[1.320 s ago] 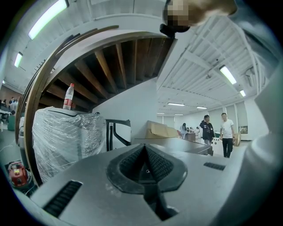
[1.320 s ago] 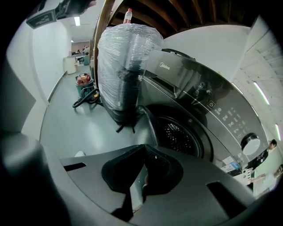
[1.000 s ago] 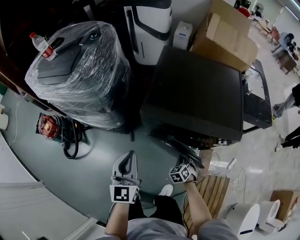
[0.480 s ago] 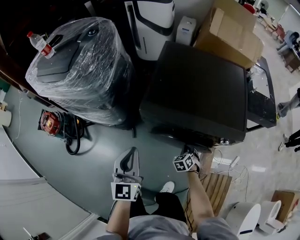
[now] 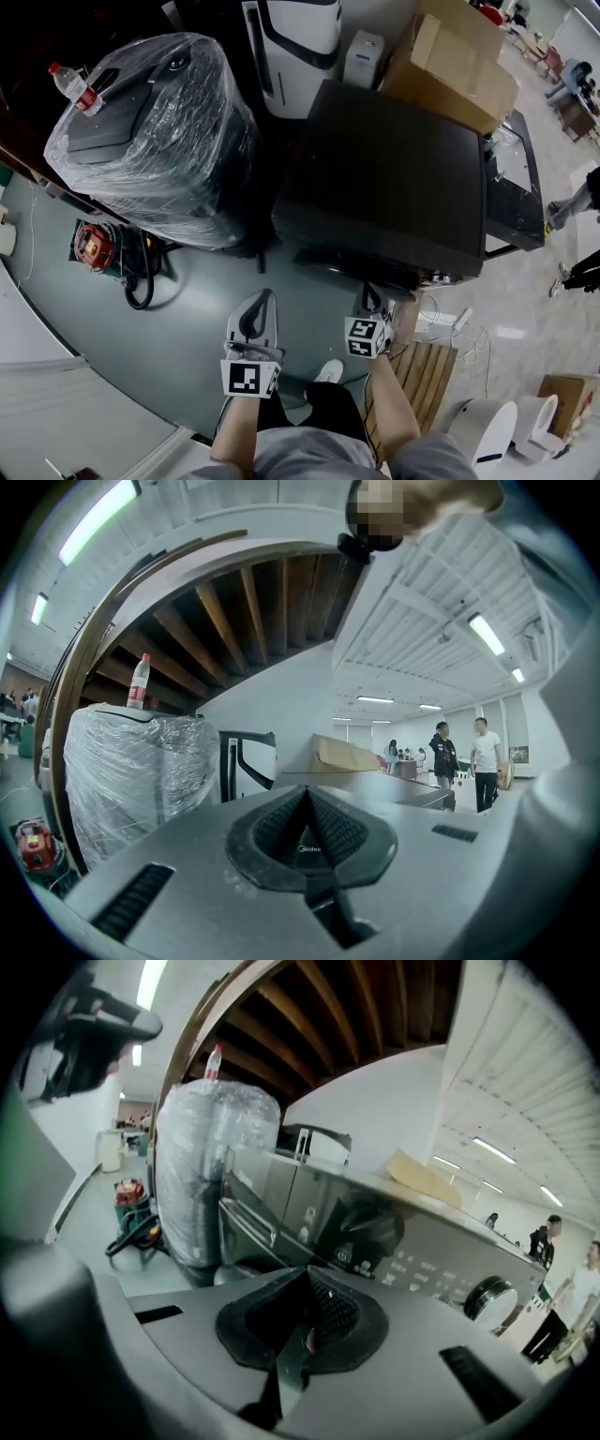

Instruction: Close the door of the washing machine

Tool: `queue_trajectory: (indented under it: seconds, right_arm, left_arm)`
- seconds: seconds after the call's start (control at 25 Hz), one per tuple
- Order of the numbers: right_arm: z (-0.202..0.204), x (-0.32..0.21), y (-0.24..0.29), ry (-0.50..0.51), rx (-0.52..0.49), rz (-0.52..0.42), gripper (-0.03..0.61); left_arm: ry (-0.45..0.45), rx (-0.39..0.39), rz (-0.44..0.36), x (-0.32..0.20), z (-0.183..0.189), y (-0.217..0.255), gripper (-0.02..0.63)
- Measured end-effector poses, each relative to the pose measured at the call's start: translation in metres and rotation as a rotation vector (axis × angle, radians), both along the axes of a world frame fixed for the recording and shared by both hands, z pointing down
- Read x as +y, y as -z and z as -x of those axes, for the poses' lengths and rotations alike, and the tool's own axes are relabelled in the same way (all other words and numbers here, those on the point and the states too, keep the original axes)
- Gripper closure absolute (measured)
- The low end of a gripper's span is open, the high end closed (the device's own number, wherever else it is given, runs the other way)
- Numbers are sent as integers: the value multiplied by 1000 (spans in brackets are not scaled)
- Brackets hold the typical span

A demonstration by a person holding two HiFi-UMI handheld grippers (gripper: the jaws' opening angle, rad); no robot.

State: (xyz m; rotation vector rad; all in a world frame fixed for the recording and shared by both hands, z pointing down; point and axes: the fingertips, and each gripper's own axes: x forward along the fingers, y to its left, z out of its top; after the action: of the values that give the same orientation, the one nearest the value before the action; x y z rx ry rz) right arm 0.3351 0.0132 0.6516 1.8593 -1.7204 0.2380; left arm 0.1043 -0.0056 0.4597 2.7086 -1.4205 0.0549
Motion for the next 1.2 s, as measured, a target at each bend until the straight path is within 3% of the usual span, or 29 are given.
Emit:
queue_trajectory:
  seconds: [0.24, 0.52, 1.2]
  right_arm:
    - [36, 8, 100, -12, -124, -262, 578]
    - [58, 25, 174, -33, -221, -441, 578]
    - [74, 27, 194, 2, -221, -469, 580]
  left_arm:
    - [-4, 10, -1, 0, 6, 2, 614]
    - [2, 15, -2, 1, 15, 4, 614]
    - [-10, 29, 1, 3, 13, 2, 614]
